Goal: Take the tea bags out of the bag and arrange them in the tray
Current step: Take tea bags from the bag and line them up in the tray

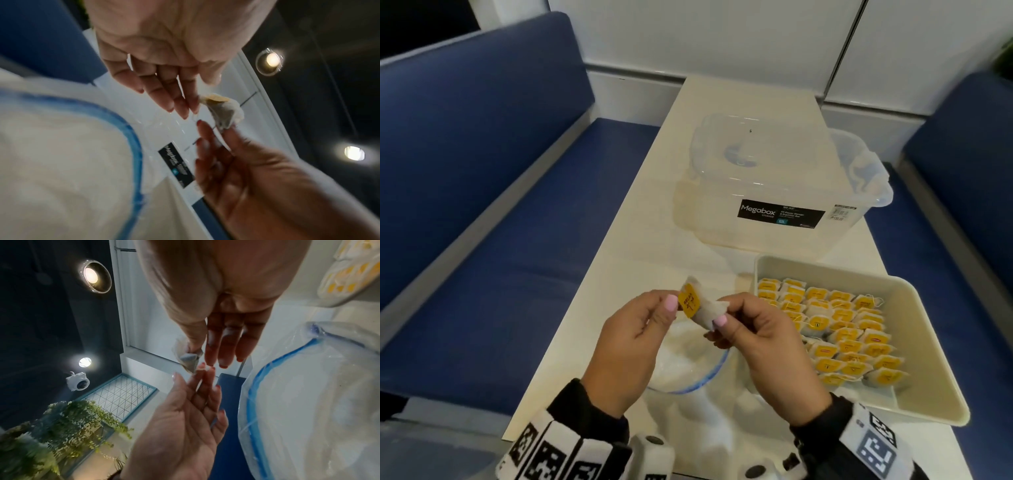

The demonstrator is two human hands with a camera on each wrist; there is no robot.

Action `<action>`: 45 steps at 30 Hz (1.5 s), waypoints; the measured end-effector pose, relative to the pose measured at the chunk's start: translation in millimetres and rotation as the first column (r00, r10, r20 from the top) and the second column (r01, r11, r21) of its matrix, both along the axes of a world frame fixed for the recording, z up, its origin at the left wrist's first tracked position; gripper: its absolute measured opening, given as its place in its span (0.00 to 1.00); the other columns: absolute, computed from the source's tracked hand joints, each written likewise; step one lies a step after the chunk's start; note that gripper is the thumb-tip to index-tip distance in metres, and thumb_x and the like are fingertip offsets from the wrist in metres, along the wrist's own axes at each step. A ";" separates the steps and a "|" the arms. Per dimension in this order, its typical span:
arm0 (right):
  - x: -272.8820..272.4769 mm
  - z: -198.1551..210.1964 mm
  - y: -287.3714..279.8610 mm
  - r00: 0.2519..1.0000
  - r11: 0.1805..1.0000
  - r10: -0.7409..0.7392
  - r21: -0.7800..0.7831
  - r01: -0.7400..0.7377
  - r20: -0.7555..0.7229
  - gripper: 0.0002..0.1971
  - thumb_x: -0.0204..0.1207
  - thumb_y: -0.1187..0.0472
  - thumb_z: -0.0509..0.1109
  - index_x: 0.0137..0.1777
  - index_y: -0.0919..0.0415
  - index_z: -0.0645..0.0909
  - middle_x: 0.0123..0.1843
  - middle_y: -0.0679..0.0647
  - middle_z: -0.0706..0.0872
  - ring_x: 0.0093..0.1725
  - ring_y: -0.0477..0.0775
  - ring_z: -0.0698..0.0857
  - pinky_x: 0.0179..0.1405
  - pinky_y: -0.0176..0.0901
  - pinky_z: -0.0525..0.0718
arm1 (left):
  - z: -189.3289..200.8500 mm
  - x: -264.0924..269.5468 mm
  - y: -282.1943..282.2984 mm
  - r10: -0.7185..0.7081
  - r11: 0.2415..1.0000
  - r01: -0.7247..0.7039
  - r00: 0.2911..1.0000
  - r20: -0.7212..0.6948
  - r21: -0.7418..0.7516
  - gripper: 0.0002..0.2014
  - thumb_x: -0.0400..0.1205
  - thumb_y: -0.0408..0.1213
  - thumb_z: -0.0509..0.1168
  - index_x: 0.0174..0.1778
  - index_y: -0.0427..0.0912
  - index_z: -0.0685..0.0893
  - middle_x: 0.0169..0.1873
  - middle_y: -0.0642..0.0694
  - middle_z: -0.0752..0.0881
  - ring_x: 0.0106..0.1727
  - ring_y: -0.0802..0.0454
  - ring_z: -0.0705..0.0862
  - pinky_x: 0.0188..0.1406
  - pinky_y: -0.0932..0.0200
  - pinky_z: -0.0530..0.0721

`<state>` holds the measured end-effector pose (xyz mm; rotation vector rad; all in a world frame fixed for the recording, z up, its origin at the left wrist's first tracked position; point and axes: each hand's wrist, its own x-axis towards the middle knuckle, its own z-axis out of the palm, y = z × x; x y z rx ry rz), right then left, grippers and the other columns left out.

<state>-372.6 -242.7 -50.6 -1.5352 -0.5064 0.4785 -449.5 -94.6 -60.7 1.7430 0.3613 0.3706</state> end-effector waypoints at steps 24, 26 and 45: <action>19.2 16.3 -45.7 0.930 0.970 -0.155 -0.127 0.207 0.334 0.07 0.73 0.66 0.74 0.47 0.54 0.84 0.35 0.40 0.84 0.38 0.40 0.82 0.38 0.31 0.80 | 25.7 37.2 -47.0 -0.077 0.945 0.071 0.997 0.009 0.318 0.05 0.76 0.36 0.71 0.38 0.52 0.84 0.37 0.62 0.87 0.42 0.65 0.85 0.37 0.79 0.76; 22.1 20.1 -55.6 0.917 0.962 -0.129 -0.177 0.208 0.379 0.07 0.73 0.63 0.74 0.50 0.52 0.84 0.37 0.36 0.83 0.39 0.39 0.82 0.39 0.28 0.79 | 25.3 41.3 -55.4 -0.097 0.932 0.086 0.995 0.015 0.353 0.06 0.76 0.37 0.71 0.37 0.53 0.84 0.37 0.61 0.87 0.41 0.64 0.85 0.37 0.78 0.77; 77.5 80.1 -153.0 0.817 0.661 0.271 -0.715 0.226 0.509 0.01 0.70 0.54 0.77 0.40 0.48 0.88 0.32 0.40 0.85 0.33 0.36 0.80 0.34 0.25 0.73 | 9.6 65.7 -101.6 -0.225 0.839 0.207 0.974 -0.025 0.504 0.15 0.75 0.39 0.74 0.54 0.59 0.82 0.49 0.65 0.85 0.55 0.74 0.79 0.52 0.85 0.68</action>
